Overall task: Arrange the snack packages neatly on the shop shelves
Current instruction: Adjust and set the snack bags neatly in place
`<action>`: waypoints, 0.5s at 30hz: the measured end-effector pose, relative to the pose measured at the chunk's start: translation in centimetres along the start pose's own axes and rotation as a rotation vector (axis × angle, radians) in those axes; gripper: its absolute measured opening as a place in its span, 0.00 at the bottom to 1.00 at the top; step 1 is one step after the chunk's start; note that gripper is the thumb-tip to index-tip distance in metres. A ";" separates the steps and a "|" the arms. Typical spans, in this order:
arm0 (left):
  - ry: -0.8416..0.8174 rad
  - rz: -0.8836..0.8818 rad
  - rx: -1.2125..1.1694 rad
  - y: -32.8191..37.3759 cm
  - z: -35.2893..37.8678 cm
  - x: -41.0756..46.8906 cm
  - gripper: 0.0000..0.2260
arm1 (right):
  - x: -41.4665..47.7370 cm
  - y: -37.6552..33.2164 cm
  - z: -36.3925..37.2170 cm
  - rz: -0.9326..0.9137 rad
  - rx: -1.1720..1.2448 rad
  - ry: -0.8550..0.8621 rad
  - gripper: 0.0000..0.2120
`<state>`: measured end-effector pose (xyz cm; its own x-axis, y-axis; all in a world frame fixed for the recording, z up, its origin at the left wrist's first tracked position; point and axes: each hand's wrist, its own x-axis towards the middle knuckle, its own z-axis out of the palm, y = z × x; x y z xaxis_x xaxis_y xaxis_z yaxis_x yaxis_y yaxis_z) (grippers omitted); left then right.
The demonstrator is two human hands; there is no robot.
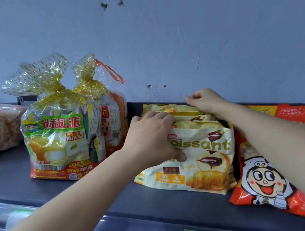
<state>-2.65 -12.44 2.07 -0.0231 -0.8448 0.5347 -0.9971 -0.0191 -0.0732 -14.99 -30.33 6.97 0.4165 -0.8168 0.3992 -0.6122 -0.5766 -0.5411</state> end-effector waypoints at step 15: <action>-0.257 -0.286 -1.250 -8.1 -0.1 2.3 0.60 | -8.2 0.2 -5.1 -0.123 0.075 -0.794 0.57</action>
<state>5.40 -14.20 3.97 0.0751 -0.9737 0.2152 -0.3600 0.1748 0.9164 -21.96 -23.69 7.39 0.8486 -0.5007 -0.1710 -0.4959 -0.6401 -0.5868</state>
